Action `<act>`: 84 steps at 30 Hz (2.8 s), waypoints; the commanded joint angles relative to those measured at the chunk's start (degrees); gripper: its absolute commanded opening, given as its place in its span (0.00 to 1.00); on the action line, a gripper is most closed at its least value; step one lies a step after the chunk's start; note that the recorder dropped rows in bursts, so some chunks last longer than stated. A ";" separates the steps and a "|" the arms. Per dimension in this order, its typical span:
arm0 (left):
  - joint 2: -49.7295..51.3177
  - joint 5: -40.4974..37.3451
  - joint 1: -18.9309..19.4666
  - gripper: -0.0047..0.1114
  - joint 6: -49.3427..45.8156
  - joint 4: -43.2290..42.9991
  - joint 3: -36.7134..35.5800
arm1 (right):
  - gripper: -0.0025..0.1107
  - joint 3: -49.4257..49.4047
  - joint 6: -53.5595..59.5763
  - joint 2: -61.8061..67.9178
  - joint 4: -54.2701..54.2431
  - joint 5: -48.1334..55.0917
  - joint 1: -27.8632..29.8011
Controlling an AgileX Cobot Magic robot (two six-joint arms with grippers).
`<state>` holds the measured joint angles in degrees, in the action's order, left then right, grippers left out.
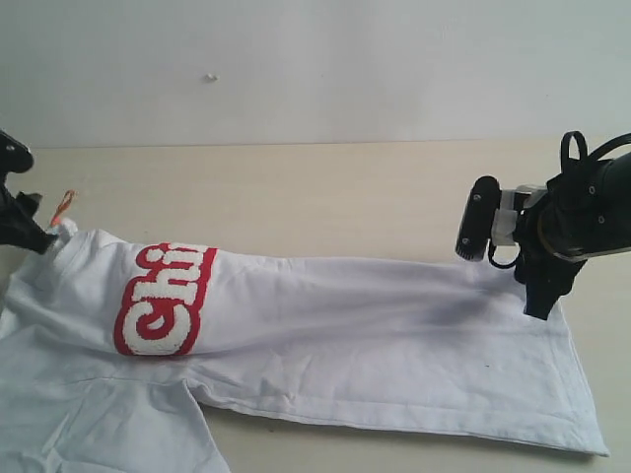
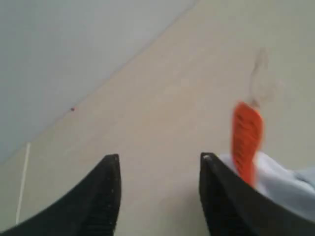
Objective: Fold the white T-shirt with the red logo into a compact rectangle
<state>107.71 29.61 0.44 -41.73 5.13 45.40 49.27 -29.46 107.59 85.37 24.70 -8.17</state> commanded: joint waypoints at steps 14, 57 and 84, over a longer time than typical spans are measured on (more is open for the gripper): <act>-5.92 -15.73 2.48 0.04 -0.62 14.39 2.73 | 0.44 -0.18 -10.07 -6.41 -10.64 -10.72 0.14; -28.83 -65.51 2.48 0.67 29.78 15.93 -19.42 | 0.02 -3.17 55.27 -21.87 -95.89 -2.24 -5.13; -17.67 -83.73 2.48 0.04 13.23 30.56 -16.08 | 0.02 -3.17 58.46 -21.76 -96.06 -0.40 -5.13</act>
<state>89.94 -47.90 2.93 -28.06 33.79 27.86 46.27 26.49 86.21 -10.31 23.24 -13.25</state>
